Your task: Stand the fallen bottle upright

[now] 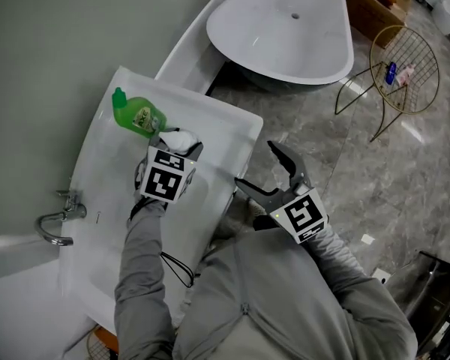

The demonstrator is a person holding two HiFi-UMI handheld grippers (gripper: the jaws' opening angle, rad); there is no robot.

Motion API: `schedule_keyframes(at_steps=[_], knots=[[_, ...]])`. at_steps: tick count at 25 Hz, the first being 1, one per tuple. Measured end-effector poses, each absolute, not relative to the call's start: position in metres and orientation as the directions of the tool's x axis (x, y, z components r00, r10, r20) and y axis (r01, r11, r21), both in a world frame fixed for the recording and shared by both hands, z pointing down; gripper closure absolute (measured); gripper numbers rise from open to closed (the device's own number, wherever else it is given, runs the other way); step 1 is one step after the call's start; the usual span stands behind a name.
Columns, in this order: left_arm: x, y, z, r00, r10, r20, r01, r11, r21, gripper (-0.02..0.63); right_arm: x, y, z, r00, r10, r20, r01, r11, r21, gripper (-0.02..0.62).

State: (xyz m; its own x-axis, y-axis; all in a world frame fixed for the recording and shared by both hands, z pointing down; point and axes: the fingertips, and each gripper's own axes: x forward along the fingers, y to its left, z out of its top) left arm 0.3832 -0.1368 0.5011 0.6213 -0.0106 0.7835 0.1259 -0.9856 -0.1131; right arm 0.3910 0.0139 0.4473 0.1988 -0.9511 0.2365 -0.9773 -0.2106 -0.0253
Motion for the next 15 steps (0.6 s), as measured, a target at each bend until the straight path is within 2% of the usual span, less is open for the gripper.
schedule_keyframes(at_steps=[15], knots=[[0.410, -0.144, 0.510, 0.621, -0.006, 0.783, 0.140, -0.983, -0.119, 0.290, 0.395, 0.016, 0.453, 0.194, -0.948, 0.253, -0.977, -0.211, -0.041, 0.167]])
